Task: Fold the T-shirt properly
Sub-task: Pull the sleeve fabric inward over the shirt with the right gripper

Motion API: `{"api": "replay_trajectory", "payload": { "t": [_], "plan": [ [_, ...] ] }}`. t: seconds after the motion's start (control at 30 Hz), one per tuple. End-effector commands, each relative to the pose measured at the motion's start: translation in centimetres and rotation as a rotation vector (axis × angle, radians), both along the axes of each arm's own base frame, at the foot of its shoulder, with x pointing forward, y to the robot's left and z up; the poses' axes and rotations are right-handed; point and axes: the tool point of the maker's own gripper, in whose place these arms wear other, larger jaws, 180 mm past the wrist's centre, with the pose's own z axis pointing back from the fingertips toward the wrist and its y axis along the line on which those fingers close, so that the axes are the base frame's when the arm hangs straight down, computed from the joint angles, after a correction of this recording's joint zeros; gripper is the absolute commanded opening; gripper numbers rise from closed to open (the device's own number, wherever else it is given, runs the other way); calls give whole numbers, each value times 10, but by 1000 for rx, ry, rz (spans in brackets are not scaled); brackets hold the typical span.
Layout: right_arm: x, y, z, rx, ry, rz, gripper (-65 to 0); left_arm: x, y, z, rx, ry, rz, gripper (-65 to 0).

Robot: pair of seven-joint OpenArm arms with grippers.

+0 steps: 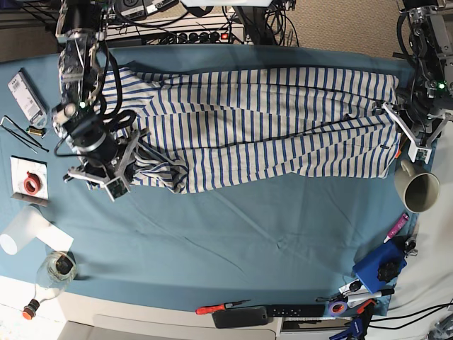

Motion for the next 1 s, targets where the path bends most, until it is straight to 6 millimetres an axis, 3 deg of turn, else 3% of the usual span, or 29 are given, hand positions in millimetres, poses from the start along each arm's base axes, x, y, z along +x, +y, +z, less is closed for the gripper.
{"api": "replay_trajectory", "payload": {
  "t": [0.0, 0.17, 0.4, 0.5, 0.7, 0.97],
  "plan": [
    [8, -4, 6, -23, -12, 11, -501, 6, 5, 11, 23, -39, -7, -650],
    [19, -9, -21, -141, 114, 94, -501, 8, 4, 13, 22, -51, -8, -650],
    [34, 8, -13, -216, 90, 188, -501, 9, 4, 13, 22, -55, -8, -650],
    [32, 15, -17, -215, 96, 212, -501, 9, 4, 13, 21, -58, -8, -650],
    [26, 7, -27, -242, 156, 188, -501, 9, 4, 13, 21, -57, -8, -650],
    [17, 12, -47, -217, 240, 273, -499, 9, 4, 13, 21, -57, -8, -650]
  ]
}}
